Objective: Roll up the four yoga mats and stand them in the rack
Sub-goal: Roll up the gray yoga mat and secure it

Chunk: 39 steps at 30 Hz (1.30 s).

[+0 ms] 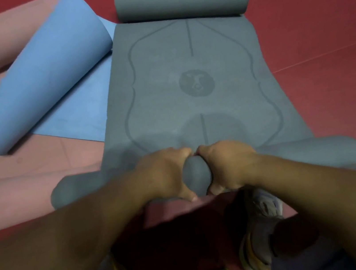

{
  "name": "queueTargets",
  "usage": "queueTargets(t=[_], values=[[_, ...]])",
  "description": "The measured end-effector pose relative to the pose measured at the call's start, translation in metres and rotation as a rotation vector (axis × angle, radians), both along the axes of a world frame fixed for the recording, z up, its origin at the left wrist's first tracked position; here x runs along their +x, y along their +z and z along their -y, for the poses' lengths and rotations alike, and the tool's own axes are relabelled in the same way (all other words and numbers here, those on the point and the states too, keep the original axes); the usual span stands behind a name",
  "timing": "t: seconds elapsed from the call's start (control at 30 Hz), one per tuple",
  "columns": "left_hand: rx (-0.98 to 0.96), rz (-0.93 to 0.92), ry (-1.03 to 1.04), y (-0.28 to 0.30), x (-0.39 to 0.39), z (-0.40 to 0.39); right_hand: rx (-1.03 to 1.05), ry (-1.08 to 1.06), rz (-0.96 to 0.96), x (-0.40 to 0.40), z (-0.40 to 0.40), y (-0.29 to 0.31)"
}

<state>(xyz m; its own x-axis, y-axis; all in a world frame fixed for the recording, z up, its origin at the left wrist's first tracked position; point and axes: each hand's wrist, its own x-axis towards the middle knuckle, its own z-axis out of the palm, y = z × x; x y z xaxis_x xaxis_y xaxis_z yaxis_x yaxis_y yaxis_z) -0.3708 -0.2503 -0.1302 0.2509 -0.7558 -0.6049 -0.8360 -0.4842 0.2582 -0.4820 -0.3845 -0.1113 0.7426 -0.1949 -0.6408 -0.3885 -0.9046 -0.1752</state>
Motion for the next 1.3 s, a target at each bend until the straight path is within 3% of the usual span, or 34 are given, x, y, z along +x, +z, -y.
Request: queueTargets(t=[0.07,0.13,0.3,0.37,0.57,0.83,0.9,1.03,1.3], values=[[-0.065,0.185,-0.09,-0.004,-0.009,-0.004,0.038,-0.027,0.002,-0.001,0.005,0.0],[-0.08,0.197,-0.069,-0.006,-0.012,-0.006,0.014,-0.003,0.005,-0.005,-0.003,-0.004],[0.116,-0.214,0.065,0.006,0.02,0.003,-0.122,0.085,0.101,-0.008,-0.02,-0.008],[0.16,-0.267,0.073,0.005,0.017,0.001,-0.112,0.093,0.078,-0.006,-0.02,-0.007],[-0.099,0.205,-0.087,0.003,-0.025,-0.007,0.033,-0.031,0.012,-0.002,0.006,-0.002],[0.025,-0.028,0.078,0.003,0.011,0.004,-0.152,0.083,0.147,-0.006,-0.01,-0.008],[-0.029,0.032,0.065,0.005,0.003,0.003,-0.11,0.034,0.131,-0.004,-0.005,-0.006],[-0.183,0.324,-0.068,-0.003,-0.022,-0.008,-0.017,-0.02,0.069,0.0,0.006,0.002],[0.101,-0.071,0.059,-0.011,0.001,-0.008,-0.103,0.124,-0.053,-0.007,-0.02,-0.008]])
